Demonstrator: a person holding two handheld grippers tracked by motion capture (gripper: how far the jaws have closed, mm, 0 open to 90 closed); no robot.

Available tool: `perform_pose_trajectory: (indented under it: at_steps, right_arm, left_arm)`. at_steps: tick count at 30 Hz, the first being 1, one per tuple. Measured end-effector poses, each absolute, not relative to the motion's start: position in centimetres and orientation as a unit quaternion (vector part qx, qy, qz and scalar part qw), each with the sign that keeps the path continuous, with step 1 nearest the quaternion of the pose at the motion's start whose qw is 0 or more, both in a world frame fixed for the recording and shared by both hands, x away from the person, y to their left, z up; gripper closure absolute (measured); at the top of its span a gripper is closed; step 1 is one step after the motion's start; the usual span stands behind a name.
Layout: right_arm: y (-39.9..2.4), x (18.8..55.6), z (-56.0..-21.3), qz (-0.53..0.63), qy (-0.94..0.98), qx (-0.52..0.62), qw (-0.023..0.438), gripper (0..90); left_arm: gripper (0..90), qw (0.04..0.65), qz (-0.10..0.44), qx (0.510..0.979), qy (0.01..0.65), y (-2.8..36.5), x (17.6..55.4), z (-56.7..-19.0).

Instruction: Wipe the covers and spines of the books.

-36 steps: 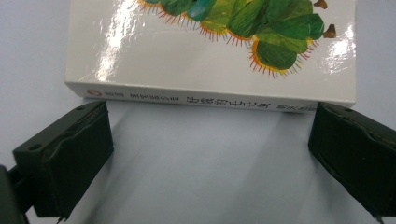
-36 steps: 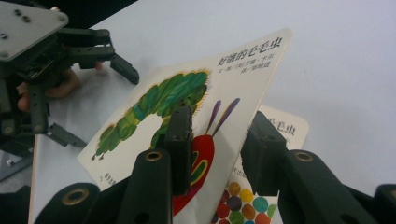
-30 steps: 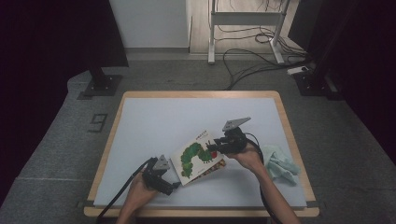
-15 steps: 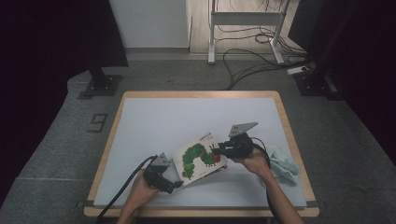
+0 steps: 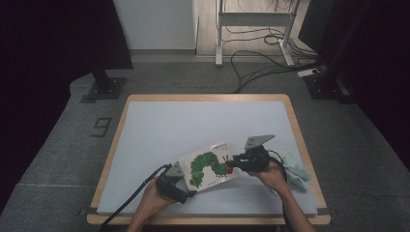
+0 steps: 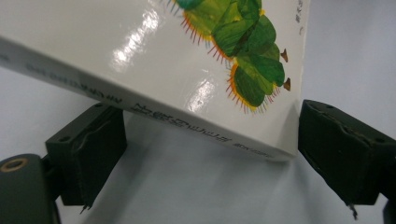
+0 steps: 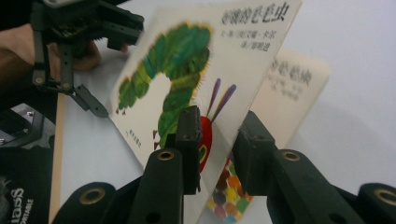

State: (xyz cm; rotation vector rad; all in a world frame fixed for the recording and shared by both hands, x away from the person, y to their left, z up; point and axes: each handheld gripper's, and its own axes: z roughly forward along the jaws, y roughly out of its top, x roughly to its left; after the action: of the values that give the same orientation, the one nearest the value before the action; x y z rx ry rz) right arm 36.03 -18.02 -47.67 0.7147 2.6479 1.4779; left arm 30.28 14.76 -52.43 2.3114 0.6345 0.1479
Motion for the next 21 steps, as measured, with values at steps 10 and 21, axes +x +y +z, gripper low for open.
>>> perform_pose_trajectory:
  at_steps: [10, 21]
  right_arm:
    - [-18.8, 35.1, -48.8, 0.471, 0.849, 0.239, 0.022, 72.1]
    - [-19.3, 34.2, -49.3, 0.465, 0.852, 0.237, 0.035, 71.5]
  left_arm:
    - [43.2, 0.364, 0.082, 0.904, 0.209, 14.1, 28.4, -52.3]
    - [56.7, 0.377, 0.084, 0.898, 0.212, 14.2, 27.6, -52.5]
